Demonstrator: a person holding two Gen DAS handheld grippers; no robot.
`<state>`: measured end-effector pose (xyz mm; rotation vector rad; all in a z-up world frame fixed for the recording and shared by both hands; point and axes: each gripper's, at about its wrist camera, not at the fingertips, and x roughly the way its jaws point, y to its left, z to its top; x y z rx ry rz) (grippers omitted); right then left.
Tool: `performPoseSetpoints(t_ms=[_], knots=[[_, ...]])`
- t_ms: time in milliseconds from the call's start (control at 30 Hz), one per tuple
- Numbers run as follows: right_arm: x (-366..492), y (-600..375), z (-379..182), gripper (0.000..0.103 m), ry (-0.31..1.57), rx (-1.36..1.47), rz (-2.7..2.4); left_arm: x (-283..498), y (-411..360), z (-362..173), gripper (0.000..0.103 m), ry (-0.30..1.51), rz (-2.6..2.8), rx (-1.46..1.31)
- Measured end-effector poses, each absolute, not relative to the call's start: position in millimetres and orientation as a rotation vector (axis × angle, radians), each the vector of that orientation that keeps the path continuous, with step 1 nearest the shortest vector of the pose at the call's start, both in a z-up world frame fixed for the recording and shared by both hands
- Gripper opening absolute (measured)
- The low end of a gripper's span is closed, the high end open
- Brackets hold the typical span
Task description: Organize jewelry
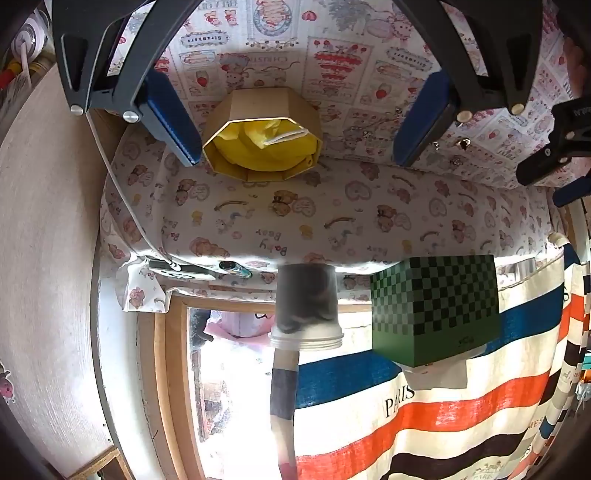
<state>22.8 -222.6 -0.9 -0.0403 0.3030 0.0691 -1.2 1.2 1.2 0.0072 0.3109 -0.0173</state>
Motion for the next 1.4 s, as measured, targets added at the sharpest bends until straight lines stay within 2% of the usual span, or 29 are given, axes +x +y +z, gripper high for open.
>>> performPoseSetpoints(t_ms=[1400], knots=[[19.8, -218.6, -0.5, 0.103, 0.309, -0.035, 0.084, 0.8, 2.8, -0.3, 0.103, 0.304, -0.004, 0.000]])
